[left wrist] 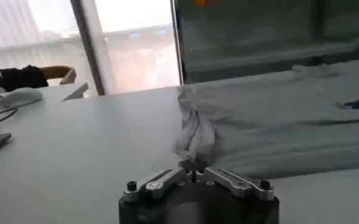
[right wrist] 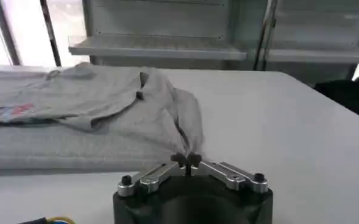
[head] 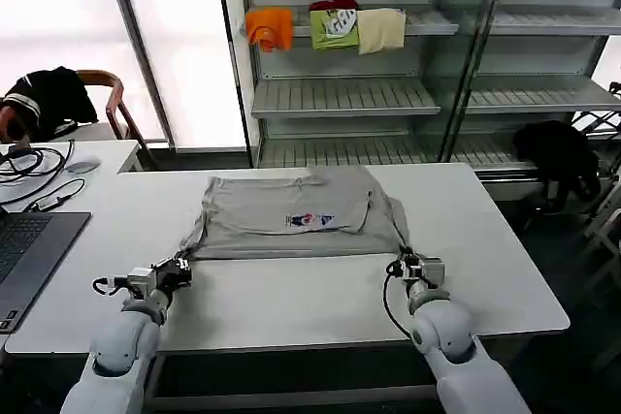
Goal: Fold and organize the clothes.
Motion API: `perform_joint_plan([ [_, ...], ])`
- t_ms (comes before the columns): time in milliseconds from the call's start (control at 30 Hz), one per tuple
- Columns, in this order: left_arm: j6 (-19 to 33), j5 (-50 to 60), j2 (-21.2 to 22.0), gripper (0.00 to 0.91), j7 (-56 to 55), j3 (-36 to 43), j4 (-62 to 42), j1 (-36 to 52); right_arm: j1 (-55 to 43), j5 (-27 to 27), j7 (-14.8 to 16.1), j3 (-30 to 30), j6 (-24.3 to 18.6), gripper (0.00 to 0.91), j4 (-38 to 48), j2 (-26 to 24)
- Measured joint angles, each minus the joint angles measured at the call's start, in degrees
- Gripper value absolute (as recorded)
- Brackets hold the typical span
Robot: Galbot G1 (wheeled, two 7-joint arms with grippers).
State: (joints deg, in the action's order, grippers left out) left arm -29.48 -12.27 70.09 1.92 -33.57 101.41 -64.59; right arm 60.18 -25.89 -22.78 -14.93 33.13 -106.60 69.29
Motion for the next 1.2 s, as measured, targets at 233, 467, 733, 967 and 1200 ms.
perform_joint_plan([
  [233,0.19,-1.05,0.16,0.020,-0.64,-0.42,5.55,-5.41,4.51,0.40,-1.32,-0.18,0.00,0.000,-6.62,-0.66],
  [467,0.90,-1.29,0.99,0.020,-1.01,-0.65,11.54,-11.41,9.51,1.31,-1.96,-0.97,-0.13,0.000,-12.42,-1.51],
  [733,2.04,-1.38,1.93,0.020,-1.16,-1.27,17.21,-17.78,16.04,2.22,-2.30,-2.10,-1.07,0.000,-17.60,-1.70],
  [967,2.27,-1.01,2.63,0.020,-1.20,-1.32,21.20,-22.13,20.72,2.81,-2.32,-3.17,-1.78,0.000,-20.31,-2.01],
  [1200,2.69,-0.69,2.96,0.020,-1.27,-1.68,23.39,-25.40,24.38,3.98,-2.25,-4.35,-2.31,0.000,-21.60,-2.05],
])
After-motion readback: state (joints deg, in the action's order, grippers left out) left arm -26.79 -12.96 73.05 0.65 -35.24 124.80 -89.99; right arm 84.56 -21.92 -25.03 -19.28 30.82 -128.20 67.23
